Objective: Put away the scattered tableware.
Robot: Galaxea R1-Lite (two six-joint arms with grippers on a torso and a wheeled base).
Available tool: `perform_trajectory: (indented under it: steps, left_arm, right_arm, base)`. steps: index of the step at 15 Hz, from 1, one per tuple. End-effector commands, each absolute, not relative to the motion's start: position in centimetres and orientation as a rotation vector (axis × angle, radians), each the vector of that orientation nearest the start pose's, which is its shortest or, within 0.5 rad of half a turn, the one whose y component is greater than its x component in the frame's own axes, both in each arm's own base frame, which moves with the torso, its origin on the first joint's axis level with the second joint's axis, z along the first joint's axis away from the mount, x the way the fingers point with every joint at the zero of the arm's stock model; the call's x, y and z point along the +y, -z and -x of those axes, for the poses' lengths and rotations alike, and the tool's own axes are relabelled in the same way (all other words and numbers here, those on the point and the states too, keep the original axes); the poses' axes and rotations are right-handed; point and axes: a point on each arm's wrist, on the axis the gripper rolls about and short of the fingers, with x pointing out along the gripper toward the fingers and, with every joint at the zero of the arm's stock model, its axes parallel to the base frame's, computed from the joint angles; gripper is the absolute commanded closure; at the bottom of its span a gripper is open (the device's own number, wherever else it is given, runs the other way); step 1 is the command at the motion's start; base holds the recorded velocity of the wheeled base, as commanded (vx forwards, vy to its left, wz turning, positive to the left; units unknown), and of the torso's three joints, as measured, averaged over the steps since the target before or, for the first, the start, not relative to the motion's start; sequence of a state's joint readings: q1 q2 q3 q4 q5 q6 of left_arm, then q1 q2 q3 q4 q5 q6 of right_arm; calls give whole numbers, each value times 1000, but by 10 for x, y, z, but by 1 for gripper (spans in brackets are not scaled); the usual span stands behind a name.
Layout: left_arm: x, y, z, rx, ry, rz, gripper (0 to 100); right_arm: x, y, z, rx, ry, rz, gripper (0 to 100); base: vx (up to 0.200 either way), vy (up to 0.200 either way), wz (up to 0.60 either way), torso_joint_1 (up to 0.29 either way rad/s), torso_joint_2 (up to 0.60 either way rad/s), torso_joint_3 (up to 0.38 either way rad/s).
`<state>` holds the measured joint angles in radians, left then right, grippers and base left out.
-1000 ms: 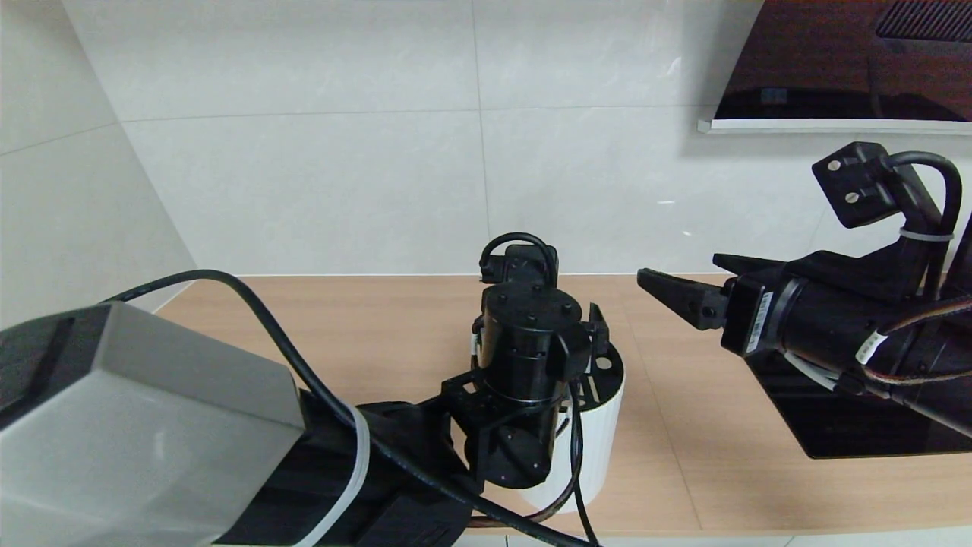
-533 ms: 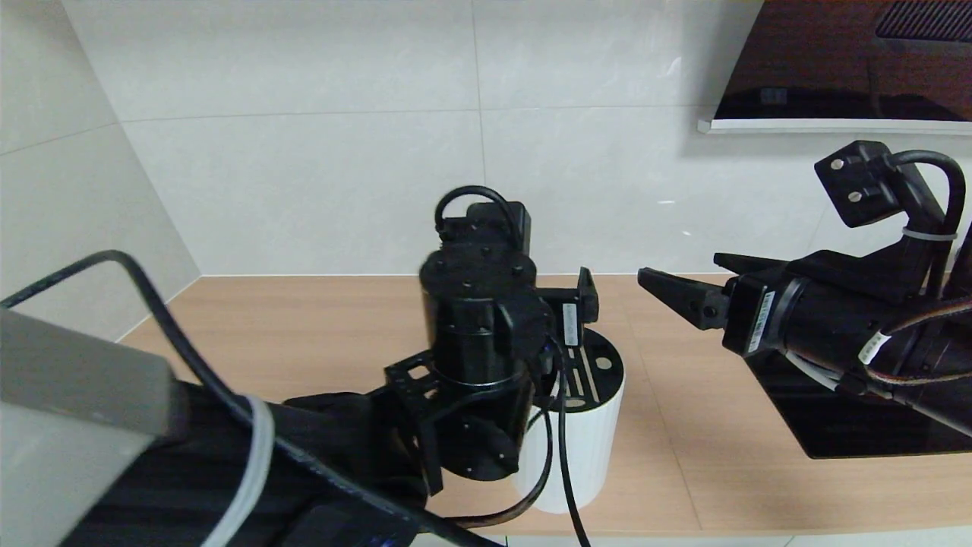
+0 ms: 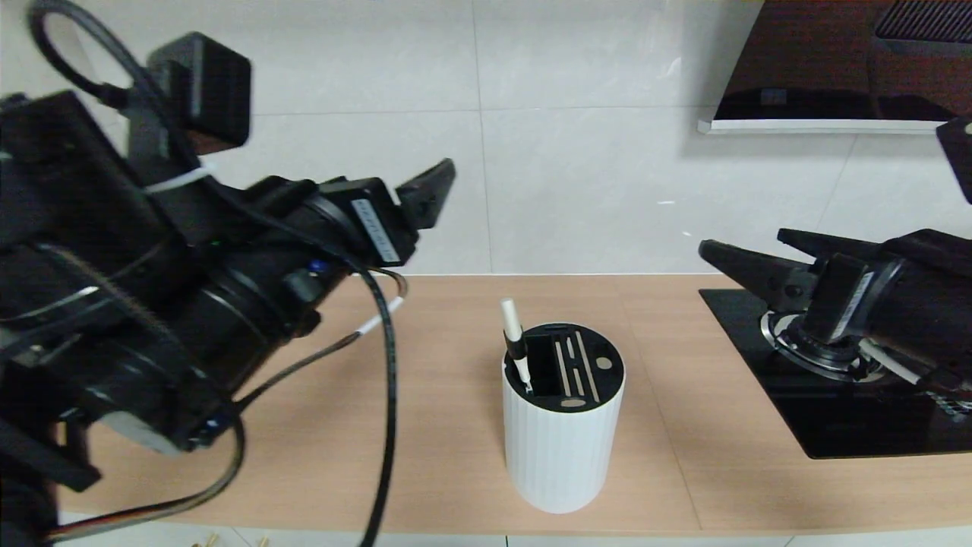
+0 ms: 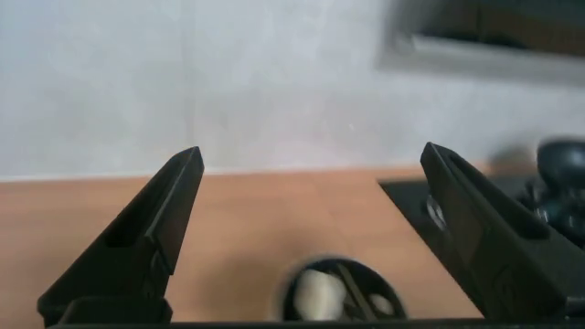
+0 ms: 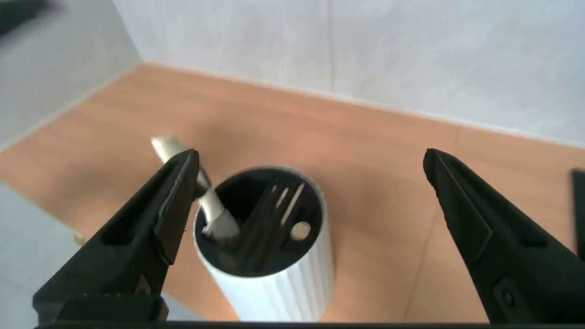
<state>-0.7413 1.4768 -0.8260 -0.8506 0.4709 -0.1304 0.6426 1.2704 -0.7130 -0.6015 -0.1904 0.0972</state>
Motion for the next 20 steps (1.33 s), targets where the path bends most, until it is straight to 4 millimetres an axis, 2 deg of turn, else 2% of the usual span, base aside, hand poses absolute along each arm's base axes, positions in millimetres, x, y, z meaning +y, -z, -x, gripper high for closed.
perform_trajectory:
  steps: [1,3,4,6,7,9,12,13,15,18,20]
  left_arm:
    - [-97,-284,-170,-211,142,250,0]
    - [-64,-268,-146,-207,62,229,0]
    - [-54,-264,-134,-211,43,225,0]
    - [-27,-251,-82,-197,18,209,0]
    - [-18,-242,-62,-180,17,200,0]
    - [6,-220,-9,-140,-24,168,0]
    - [16,-208,40,-225,-56,158,0]
    - [16,-206,50,-260,-67,144,0]
    - [13,-192,64,-308,-136,105,0]
    - [9,-189,66,-320,-223,93,0]
    - [5,-161,65,-298,-218,30,0]
  right_arm:
    - [91,-267,-137,-79,-423,-137,0]
    - [58,-256,-109,-126,-342,-145,0]
    - [48,-252,-95,-155,-327,-152,0]
    - [19,-222,-47,-177,-280,-146,0]
    - [11,-212,-33,-180,-246,-126,0]
    - [-7,-190,8,-190,-161,-91,0]
    - [-21,-173,55,-205,-89,-36,0]
    - [-22,-174,59,-188,-72,-36,0]
    - [-19,-173,54,-152,52,-100,0]
    - [-10,-164,50,-117,76,-103,0]
    - [-4,-145,50,-115,124,-92,0]
  base:
    - [0,0,0,0,0,0]
    - [0,0,0,0,0,0]
    - [0,0,0,0,0,0]
    - [0,0,0,0,0,0]
    - [0,0,0,0,0,0]
    - [0,0,0,0,0,0]
    - [0,0,0,0,0,0]
    - [0,0,0,0,0,0]
    - [0,0,0,0,0,0]
    - [0,0,0,0,0,0]
    - [0,0,0,0,0,0]
